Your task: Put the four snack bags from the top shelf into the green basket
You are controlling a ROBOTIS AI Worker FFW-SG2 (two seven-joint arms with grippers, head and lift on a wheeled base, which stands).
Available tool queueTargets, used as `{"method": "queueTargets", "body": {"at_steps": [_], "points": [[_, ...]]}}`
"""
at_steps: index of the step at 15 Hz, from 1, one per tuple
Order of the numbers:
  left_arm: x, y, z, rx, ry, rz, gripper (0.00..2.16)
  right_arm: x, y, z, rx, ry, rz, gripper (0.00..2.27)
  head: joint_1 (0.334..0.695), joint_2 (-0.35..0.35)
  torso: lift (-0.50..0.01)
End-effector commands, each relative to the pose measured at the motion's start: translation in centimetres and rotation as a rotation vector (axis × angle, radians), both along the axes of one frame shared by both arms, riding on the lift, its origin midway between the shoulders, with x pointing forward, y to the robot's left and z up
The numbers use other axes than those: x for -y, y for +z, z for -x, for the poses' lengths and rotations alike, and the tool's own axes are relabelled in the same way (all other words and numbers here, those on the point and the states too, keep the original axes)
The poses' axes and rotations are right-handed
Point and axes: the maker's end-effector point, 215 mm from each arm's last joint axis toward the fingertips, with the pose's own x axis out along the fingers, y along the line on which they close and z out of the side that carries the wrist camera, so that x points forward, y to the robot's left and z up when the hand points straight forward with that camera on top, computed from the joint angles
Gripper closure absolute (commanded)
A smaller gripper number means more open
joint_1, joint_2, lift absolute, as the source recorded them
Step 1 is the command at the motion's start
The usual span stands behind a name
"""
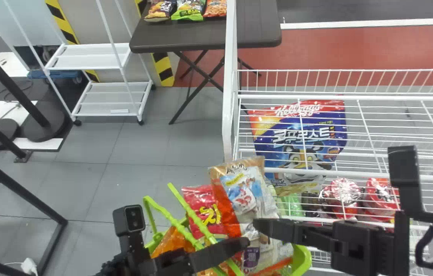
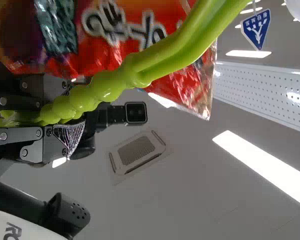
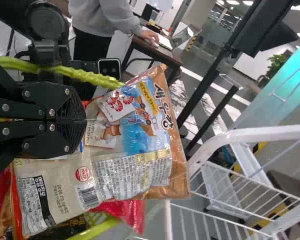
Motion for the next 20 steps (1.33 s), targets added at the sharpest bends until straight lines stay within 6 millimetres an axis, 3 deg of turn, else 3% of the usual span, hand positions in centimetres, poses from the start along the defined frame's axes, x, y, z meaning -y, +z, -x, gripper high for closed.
{"method": "queueTargets", "body": {"at_steps": [1, 9, 11, 12, 13, 15, 16, 20], "points": [[0.1, 0.6, 0.1, 0.007, -0.015, 0.018, 2.15, -0.3, -1.9, 0.1, -0.062, 0.008, -0.017, 2.25, 0.695, 0.140, 0.000], [2.3, 2.8, 1.2, -0.001, -0.130, 0.100, 2.15, -2.9, -5.7, -0.7, -0.169, 0.072, -0.020, 2.25, 0.695, 0.150, 0.000], [2.4, 3.0, 1.4, 0.001, -0.143, 0.107, 2.15, -3.1, -6.0, -1.1, -0.175, 0.079, -0.017, 2.25, 0.695, 0.151, 0.000], [2.4, 3.0, 1.3, 0.002, -0.143, 0.107, 2.15, -3.3, -5.4, -1.2, -0.171, 0.084, -0.037, 2.14, 0.695, 0.151, 0.000], [2.4, 3.0, 1.2, 0.002, -0.143, 0.107, 2.15, -2.8, -4.4, -1.6, -0.163, 0.077, -0.081, 1.67, 0.695, 0.153, 0.000], [2.3, 2.9, 1.1, 0.001, -0.137, 0.106, 2.15, -1.6, -1.8, -2.5, -0.121, 0.053, -0.148, 0.11, 0.695, 0.156, 0.000], [2.2, 2.9, 1.0, 0.001, -0.134, 0.105, 2.15, -0.9, -0.5, -3.0, -0.096, 0.040, -0.175, 0.00, 0.695, 0.141, 0.000], [2.0, 2.8, 0.9, 0.002, -0.128, 0.103, 2.15, 1.6, 3.4, -4.2, -0.032, -0.006, -0.264, 0.04, 0.695, 0.093, 0.000]]}}
